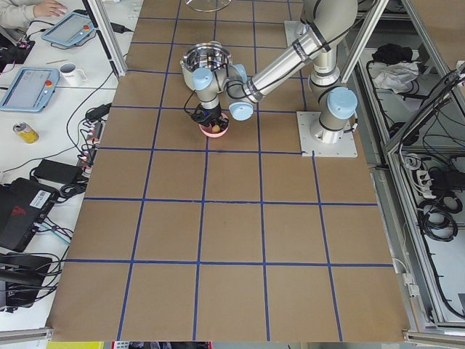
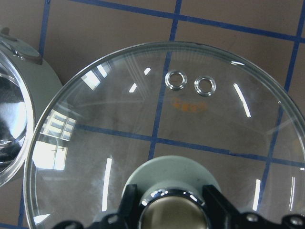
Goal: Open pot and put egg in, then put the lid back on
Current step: 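Close the left gripper on the tan egg in the pink bowl, then lift the egg with the left gripper and carry it over the pot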
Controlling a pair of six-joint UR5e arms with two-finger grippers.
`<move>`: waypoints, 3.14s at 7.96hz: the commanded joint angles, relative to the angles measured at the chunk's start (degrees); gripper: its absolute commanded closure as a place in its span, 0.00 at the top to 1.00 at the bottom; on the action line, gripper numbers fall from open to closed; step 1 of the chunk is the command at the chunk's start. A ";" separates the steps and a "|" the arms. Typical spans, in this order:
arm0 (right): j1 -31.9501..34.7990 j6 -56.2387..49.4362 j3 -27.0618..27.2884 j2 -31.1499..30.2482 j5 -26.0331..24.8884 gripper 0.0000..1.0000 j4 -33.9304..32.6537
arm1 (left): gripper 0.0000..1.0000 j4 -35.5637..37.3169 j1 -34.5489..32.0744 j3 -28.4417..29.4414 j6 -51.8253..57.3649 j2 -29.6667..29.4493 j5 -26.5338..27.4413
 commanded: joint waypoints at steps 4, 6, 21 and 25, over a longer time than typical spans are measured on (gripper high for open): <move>0.00 -0.04 0.18 0.26 -0.99 0.00 -0.15 | 0.40 -0.08 0.43 -0.02 -0.67 -0.28 -0.89; 0.00 -0.04 0.18 0.44 -1.24 0.00 -0.07 | 0.29 -0.17 0.09 0.15 -2.51 -0.10 -0.28; 0.00 -0.04 0.18 0.00 -1.69 0.00 0.20 | 0.17 -20.86 -26.07 22.12 -42.22 4.93 -7.92; 0.00 0.05 0.18 0.09 -1.25 0.00 0.02 | 0.17 -15.02 -29.01 24.41 -43.05 -1.06 -7.92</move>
